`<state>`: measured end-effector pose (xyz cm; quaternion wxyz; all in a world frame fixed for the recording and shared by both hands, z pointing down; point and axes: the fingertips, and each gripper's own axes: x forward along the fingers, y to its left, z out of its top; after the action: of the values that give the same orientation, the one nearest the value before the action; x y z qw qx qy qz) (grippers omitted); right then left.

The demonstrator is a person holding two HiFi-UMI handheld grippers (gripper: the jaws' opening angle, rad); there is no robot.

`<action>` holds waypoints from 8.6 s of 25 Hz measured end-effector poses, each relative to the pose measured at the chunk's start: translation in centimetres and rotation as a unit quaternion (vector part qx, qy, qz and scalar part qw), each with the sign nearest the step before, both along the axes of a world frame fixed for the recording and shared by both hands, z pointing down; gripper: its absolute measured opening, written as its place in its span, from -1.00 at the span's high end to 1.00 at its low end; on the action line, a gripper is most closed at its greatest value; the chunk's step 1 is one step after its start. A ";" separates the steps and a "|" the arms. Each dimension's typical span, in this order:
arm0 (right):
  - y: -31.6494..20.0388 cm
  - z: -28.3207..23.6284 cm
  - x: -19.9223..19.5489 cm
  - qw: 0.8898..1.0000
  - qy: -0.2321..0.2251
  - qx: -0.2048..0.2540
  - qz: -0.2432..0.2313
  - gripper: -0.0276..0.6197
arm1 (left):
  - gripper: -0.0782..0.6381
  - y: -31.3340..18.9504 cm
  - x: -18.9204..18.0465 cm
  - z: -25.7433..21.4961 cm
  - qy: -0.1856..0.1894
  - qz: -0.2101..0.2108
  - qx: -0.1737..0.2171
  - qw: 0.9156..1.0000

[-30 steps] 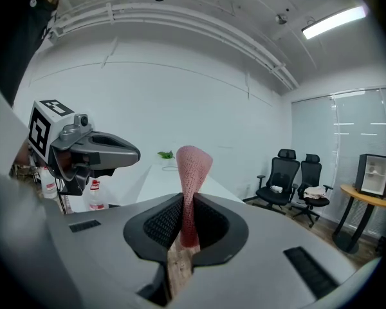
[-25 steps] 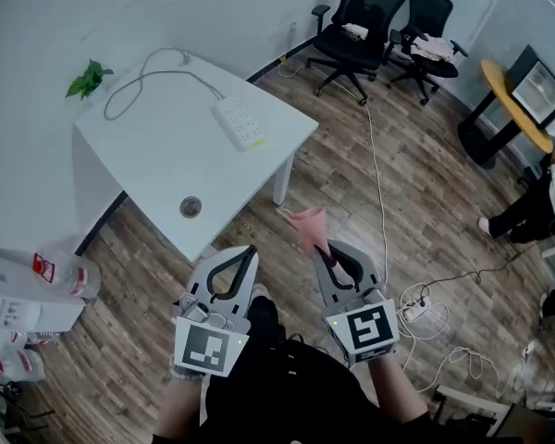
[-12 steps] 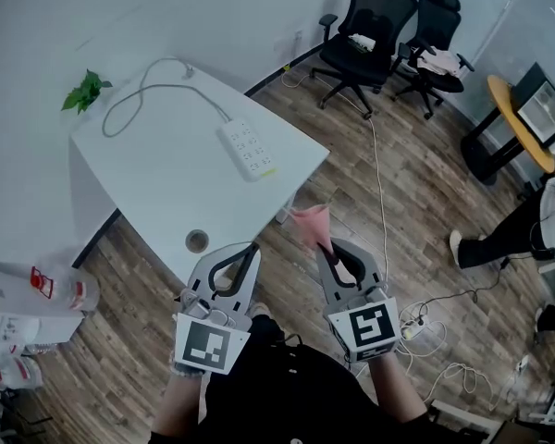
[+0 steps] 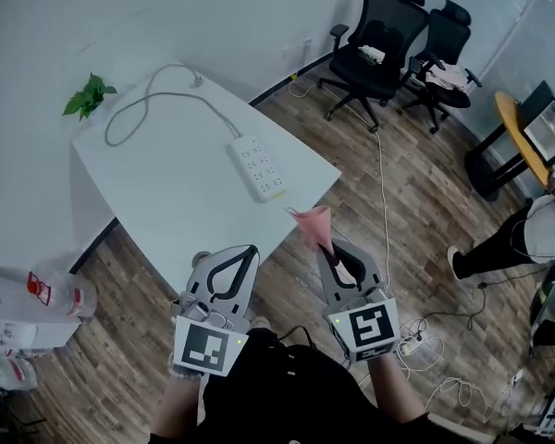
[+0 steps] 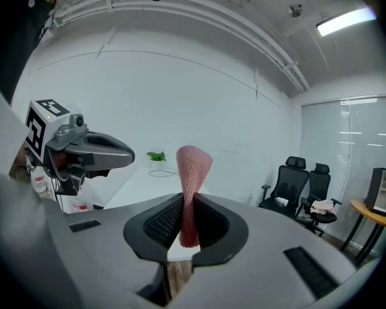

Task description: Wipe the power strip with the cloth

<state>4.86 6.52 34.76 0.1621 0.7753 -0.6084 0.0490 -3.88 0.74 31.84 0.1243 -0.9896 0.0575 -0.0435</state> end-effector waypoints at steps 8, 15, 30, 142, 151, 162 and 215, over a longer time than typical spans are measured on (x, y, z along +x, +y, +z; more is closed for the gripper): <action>-3.1 0.2 0.3 1.000 0.005 -0.002 -0.010 0.73 | 0.74 -3.2 -0.4 0.6 -0.002 -0.020 -0.006 1.000; -4.2 0.4 0.6 1.000 0.007 -0.013 -0.010 0.73 | 0.74 -4.7 -0.3 0.7 -0.001 -0.026 -0.011 1.000; -8.6 0.8 6.7 0.997 0.032 -0.028 -0.059 0.73 | 0.74 -7.8 2.5 1.0 -0.006 -0.093 -0.016 0.996; -21.1 23.7 12.3 0.827 0.063 -0.317 -0.460 0.73 | 0.74 -16.1 9.6 3.2 -0.035 -0.367 -0.043 0.929; -19.4 24.0 11.5 0.819 0.053 -0.325 -0.470 0.73 | 0.74 -16.5 9.1 3.3 -0.035 -0.373 -0.044 0.926; -19.2 23.6 11.8 0.824 0.057 -0.320 -0.465 0.73 | 0.74 -16.1 9.1 3.7 -0.039 -0.371 -0.044 0.927; -35.0 23.7 13.5 0.776 0.195 -0.338 -0.495 0.73 | 0.74 -15.5 5.8 3.6 -0.056 -0.426 -0.039 0.902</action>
<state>18.32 -28.52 58.48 0.5310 0.2552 -0.8079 0.0120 1.89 -14.81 35.48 0.0585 -0.8704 0.4652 -0.1501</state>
